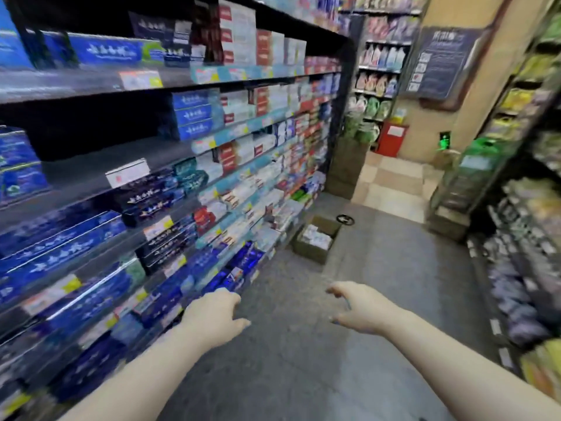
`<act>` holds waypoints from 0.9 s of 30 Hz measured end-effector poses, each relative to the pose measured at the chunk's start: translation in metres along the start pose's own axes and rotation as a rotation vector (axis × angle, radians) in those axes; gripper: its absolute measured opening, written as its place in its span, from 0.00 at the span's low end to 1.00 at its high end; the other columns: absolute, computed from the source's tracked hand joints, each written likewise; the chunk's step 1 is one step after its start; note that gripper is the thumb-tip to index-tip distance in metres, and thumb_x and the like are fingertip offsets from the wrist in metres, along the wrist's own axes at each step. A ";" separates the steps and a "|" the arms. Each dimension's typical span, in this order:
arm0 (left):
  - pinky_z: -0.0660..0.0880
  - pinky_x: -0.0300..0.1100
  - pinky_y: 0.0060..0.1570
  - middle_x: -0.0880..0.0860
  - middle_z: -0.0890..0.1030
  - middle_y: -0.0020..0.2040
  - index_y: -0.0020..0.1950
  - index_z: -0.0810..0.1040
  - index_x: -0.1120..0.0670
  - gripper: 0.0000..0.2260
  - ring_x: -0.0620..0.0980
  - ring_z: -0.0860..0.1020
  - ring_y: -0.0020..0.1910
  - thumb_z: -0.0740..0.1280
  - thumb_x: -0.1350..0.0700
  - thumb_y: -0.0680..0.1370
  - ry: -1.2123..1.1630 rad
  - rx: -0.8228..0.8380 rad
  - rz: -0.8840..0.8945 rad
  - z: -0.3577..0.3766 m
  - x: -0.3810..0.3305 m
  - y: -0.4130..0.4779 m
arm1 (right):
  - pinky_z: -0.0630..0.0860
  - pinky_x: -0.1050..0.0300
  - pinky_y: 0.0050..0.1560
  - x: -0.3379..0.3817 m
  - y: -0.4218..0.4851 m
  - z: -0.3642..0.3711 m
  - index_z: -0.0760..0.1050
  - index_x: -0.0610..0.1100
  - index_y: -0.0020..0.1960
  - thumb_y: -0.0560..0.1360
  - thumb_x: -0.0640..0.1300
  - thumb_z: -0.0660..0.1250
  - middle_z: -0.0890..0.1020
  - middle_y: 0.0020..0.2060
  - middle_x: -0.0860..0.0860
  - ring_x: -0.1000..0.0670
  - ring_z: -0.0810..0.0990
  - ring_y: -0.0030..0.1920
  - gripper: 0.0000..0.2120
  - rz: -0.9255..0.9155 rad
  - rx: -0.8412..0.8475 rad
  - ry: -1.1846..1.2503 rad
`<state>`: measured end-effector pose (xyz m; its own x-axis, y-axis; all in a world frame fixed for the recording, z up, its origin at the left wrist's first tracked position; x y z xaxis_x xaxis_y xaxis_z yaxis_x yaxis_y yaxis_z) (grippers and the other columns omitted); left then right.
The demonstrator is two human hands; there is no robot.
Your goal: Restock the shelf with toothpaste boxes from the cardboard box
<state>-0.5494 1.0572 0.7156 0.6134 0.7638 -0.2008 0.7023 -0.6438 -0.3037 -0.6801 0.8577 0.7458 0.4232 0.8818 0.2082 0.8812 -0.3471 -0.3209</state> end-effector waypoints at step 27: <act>0.73 0.50 0.60 0.53 0.69 0.68 0.67 0.68 0.51 0.25 0.55 0.72 0.64 0.63 0.42 0.74 -0.011 0.212 0.191 0.016 -0.246 0.441 | 0.68 0.51 0.65 -0.349 0.252 -0.062 0.62 0.51 0.70 0.73 0.55 0.64 0.69 0.69 0.50 0.47 0.69 0.68 0.28 0.404 0.101 0.198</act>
<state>-0.3962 0.5862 0.6165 0.7229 0.6305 -0.2826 0.4824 -0.7534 -0.4469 -0.5927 0.4426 0.6498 0.7695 0.6006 0.2170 0.6162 -0.6092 -0.4991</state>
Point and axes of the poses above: each hand's wrist, its own y-axis towards the middle knuckle, its own z-axis out of the palm, x = y × z, the point moved 7 cm from there along y, towards the middle knuckle
